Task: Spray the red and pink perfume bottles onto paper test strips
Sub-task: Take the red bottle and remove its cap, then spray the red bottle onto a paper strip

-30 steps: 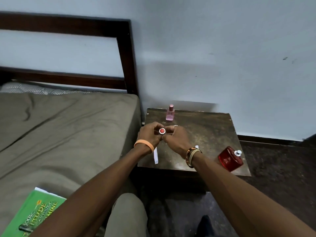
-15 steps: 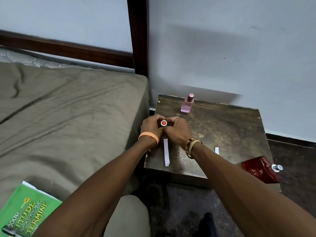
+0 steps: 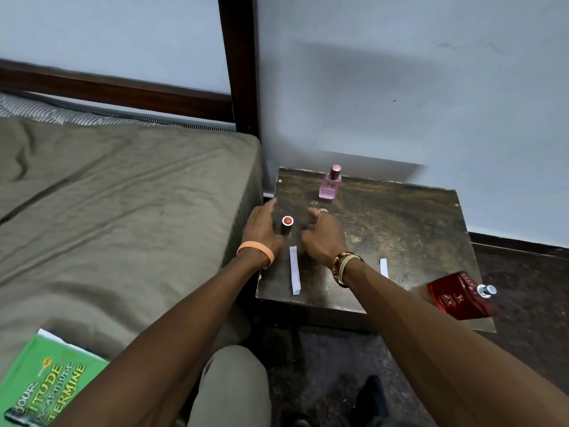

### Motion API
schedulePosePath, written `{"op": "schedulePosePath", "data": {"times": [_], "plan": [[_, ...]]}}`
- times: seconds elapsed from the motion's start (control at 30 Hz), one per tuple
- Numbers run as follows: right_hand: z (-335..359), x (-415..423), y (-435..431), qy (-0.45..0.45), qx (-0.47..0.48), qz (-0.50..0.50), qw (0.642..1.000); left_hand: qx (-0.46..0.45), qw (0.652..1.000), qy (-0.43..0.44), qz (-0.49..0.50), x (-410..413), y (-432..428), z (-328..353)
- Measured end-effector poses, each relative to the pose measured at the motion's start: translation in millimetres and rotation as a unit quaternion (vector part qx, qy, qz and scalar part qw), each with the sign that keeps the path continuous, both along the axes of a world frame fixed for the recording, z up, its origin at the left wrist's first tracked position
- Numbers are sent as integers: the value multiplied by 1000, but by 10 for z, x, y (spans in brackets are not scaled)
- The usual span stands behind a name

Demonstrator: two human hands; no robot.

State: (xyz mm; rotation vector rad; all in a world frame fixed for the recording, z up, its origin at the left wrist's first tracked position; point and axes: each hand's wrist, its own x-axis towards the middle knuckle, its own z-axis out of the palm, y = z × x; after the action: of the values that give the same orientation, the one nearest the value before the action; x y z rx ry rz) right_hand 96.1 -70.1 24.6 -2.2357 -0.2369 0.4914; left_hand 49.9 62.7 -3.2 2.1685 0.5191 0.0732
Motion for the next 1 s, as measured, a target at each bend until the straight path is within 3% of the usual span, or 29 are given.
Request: {"op": "schedulePosePath", "data": {"times": [0.17, 0.27, 0.4, 0.67, 1.0], "plan": [[143, -63, -527, -75, -60, -83, 992, 67, 984, -142, 85, -206, -131, 187], [188, -99, -882, -89, -83, -144, 982, 58, 983, -168, 50, -170, -437, 290], [190, -154, -1225, -88, -99, -206, 970, 56, 988, -134, -43, -51, -981, 281], [-72, -261, -1518, -33, -137, -221, 965, 54, 987, 43, -144, 204, -1697, 2], [-250, -249, -1622, -23, -147, -208, 967, 118, 977, 60, -165, 349, -1858, -175]]}}
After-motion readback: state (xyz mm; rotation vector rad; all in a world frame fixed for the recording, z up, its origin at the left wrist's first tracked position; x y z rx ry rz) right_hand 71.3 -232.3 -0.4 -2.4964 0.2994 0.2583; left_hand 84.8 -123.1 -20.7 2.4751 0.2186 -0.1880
